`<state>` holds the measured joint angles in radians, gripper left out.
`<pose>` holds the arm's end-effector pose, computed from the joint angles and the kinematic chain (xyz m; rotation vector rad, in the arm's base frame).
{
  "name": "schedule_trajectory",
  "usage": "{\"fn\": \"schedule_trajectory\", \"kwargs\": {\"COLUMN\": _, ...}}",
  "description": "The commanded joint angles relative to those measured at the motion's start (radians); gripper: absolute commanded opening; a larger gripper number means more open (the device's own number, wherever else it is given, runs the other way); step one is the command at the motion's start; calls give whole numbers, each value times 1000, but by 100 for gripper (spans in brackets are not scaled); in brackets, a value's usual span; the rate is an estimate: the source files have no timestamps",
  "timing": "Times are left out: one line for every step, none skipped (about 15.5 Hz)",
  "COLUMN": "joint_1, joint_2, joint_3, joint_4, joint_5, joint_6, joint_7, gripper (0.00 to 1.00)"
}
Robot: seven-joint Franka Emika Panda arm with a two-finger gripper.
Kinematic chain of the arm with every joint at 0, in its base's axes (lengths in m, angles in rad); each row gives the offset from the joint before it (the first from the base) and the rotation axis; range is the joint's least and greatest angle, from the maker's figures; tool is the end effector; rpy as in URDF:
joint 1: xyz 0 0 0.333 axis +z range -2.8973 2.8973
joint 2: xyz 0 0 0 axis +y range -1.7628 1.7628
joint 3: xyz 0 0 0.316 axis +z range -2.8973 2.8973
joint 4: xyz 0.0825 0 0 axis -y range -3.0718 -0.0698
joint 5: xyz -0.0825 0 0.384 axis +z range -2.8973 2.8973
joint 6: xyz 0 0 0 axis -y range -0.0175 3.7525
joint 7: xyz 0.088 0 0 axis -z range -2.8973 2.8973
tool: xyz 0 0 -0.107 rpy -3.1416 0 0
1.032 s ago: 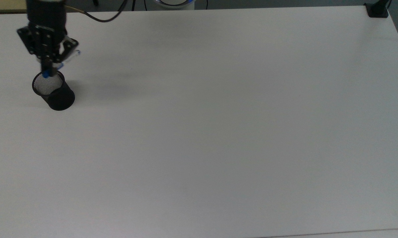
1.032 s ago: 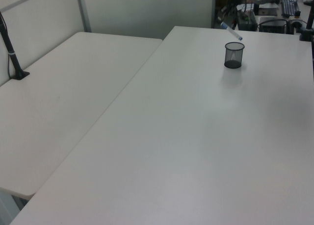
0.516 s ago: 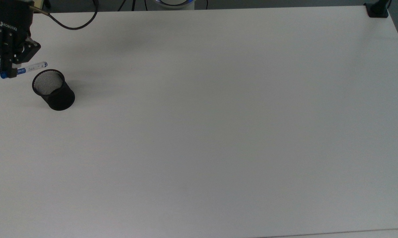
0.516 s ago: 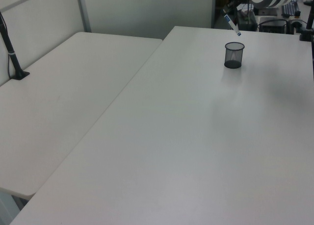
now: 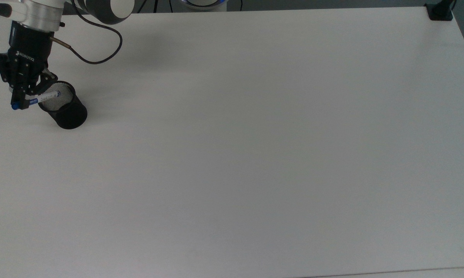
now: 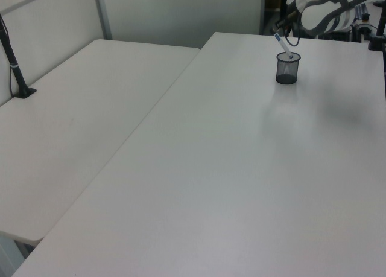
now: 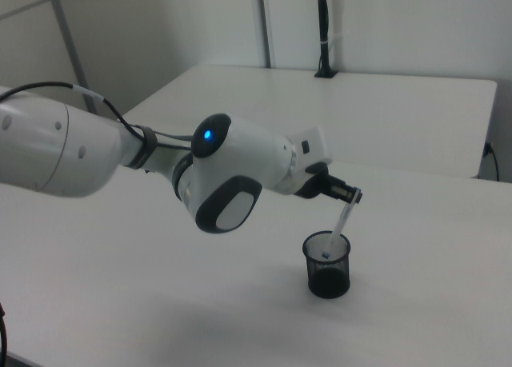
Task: Insert the marker
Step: 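Tilt the marker upright and lower it into the cup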
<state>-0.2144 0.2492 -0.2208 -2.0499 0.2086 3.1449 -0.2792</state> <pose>0.5729 -0.2766 0.4229 2.6143 -0.4404 1.1471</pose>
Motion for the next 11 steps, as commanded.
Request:
{"fn": "schedule_trajectory", "kwargs": {"joint_1": 13, "joint_2": -22, "joint_3": 1, "joint_4": -113, "joint_5": 28, "joint_6": 124, "joint_7": -57, "gripper": 0}}
{"fn": "schedule_trajectory", "kwargs": {"joint_1": 15, "joint_2": -24, "joint_3": 0, "joint_4": -122, "joint_5": 28, "joint_6": 125, "joint_7": -57, "gripper": 0}}
{"fn": "schedule_trajectory", "kwargs": {"joint_1": 16, "joint_2": -24, "joint_3": 0, "joint_4": -131, "joint_5": 28, "joint_6": 127, "joint_7": -60, "gripper": 0}}
{"fn": "schedule_trajectory", "kwargs": {"joint_1": 18, "joint_2": -22, "joint_3": 0, "joint_4": -134, "joint_5": 28, "joint_6": 130, "joint_7": -61, "gripper": 0}}
{"fn": "schedule_trajectory", "kwargs": {"joint_1": 20, "joint_2": -24, "joint_3": 1, "joint_4": -135, "joint_5": 28, "joint_6": 132, "joint_7": -61, "gripper": 2}}
{"fn": "schedule_trajectory", "kwargs": {"joint_1": 20, "joint_2": -24, "joint_3": 1, "joint_4": -135, "joint_5": 28, "joint_6": 132, "joint_7": -57, "gripper": 12}}
{"fn": "schedule_trajectory", "kwargs": {"joint_1": 20, "joint_2": -27, "joint_3": 1, "joint_4": -133, "joint_5": 29, "joint_6": 129, "joint_7": -51, "gripper": 28}}
{"fn": "schedule_trajectory", "kwargs": {"joint_1": 21, "joint_2": -30, "joint_3": 1, "joint_4": -131, "joint_5": 29, "joint_6": 126, "joint_7": -51, "gripper": 56}}
{"fn": "schedule_trajectory", "kwargs": {"joint_1": 21, "joint_2": -31, "joint_3": 4, "joint_4": -130, "joint_5": 29, "joint_6": 126, "joint_7": -46, "gripper": 83}}
{"fn": "schedule_trajectory", "kwargs": {"joint_1": 21, "joint_2": -37, "joint_3": 6, "joint_4": -128, "joint_5": 31, "joint_6": 122, "joint_7": -19, "gripper": 87}}
{"fn": "schedule_trajectory", "kwargs": {"joint_1": 23, "joint_2": -44, "joint_3": 6, "joint_4": -125, "joint_5": 29, "joint_6": 122, "joint_7": 23, "gripper": 98}}
